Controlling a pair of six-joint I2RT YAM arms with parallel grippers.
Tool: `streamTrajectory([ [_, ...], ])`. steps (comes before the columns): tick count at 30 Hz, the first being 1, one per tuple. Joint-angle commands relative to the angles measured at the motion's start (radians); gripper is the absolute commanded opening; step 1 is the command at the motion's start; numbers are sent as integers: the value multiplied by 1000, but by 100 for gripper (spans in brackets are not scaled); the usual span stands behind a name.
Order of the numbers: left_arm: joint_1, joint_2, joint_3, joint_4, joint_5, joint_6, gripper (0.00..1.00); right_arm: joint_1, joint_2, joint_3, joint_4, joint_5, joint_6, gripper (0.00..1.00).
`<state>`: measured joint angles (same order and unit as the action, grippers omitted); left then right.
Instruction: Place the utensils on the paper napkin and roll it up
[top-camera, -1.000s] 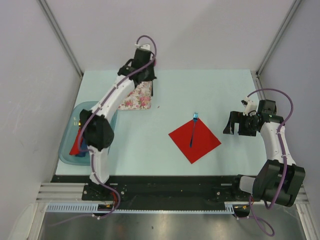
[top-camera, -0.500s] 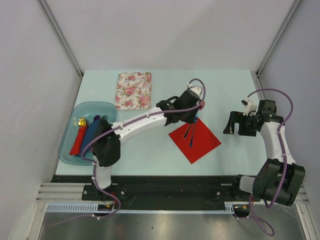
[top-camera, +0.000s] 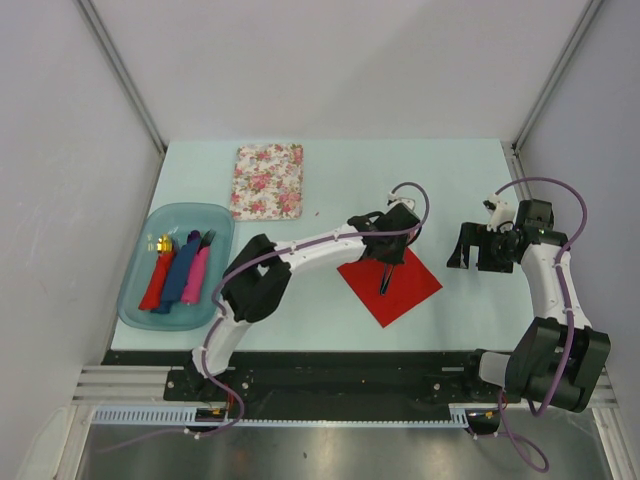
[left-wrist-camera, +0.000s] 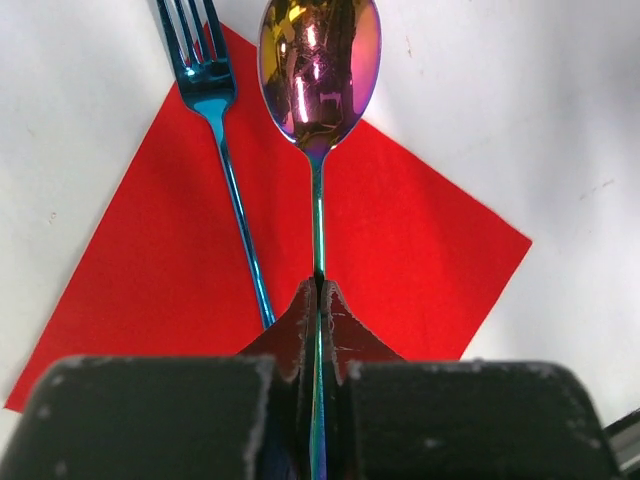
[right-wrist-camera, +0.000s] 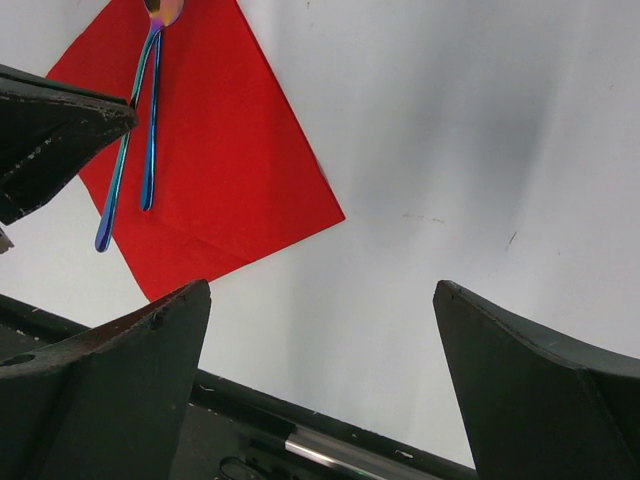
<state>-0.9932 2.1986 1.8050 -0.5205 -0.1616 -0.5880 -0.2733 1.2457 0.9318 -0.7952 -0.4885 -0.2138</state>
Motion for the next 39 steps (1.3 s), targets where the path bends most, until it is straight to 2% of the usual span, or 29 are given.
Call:
streamTrajectory([
  [1,16,-2,56,33,-20,-99,0,-6,-22,29,4,-18,-1,100],
  [5,37,-3,39,69,5,-194,0,-9,-22,30,5,-19,-2,100],
  [10,39,9,39,96,-12,-239,0,-7,-17,30,2,-21,-4,100],
  [14,42,50,89,79,-47,-236,0,-9,-17,30,4,-21,-4,100],
  [24,45,89,88,82,-90,-230,1,-9,-9,33,2,-24,-4,100],
  [39,48,121,90,79,-88,-222,5,-12,-6,35,-1,-24,-6,100],
])
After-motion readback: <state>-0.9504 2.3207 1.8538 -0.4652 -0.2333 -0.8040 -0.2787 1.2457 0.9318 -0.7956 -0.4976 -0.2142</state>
